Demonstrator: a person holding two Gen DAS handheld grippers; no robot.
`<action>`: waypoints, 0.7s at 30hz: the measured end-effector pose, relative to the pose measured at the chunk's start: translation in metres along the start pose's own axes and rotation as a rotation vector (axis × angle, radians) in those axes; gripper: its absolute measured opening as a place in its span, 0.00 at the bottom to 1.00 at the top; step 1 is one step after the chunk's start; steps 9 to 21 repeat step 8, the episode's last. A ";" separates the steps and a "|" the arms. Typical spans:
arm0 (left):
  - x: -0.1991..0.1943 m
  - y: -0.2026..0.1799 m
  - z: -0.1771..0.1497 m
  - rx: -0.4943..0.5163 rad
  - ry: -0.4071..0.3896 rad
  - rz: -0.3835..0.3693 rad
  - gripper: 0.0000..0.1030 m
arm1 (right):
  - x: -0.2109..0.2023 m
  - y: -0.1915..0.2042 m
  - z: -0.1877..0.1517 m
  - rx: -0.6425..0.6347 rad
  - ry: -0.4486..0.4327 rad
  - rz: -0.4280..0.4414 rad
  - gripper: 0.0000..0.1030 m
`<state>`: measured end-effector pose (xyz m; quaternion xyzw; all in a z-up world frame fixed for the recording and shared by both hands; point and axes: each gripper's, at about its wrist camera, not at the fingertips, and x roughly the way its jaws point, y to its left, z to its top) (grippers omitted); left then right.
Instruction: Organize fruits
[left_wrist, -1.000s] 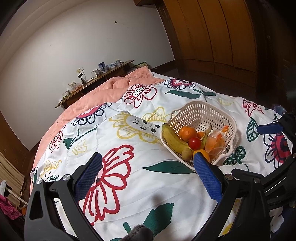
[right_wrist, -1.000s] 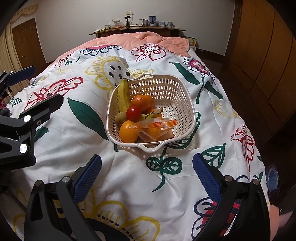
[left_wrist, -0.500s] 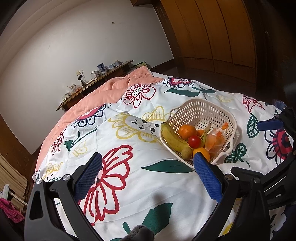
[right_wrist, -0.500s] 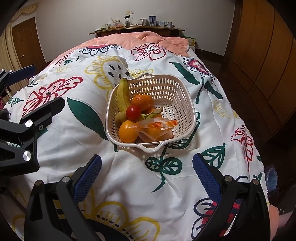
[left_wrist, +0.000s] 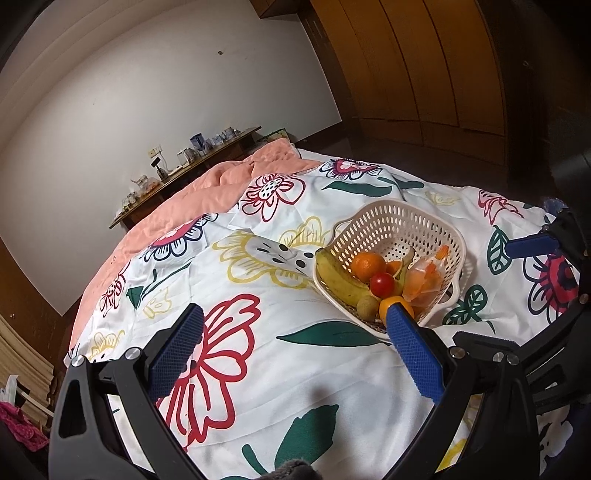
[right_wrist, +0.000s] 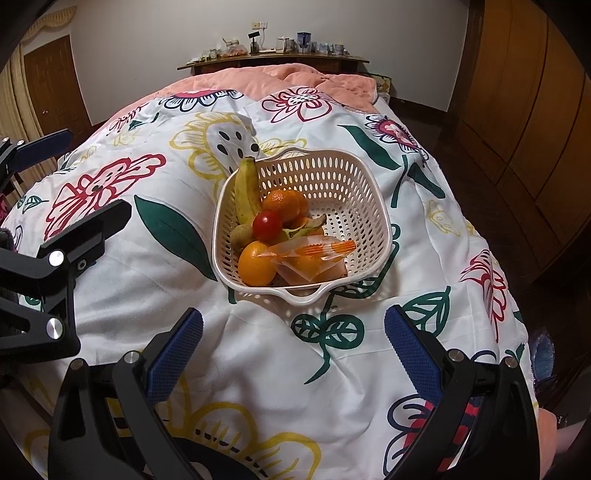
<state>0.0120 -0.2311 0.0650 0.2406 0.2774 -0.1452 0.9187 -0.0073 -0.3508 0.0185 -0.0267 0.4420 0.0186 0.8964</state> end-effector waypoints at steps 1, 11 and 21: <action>0.000 0.000 0.000 -0.002 0.003 0.000 0.97 | 0.000 0.000 0.000 -0.001 0.000 0.000 0.95; 0.000 0.023 -0.005 -0.079 0.042 -0.001 0.97 | -0.005 0.002 0.003 0.006 -0.014 0.020 0.95; 0.000 0.023 -0.005 -0.079 0.042 -0.001 0.97 | -0.005 0.002 0.003 0.006 -0.014 0.020 0.95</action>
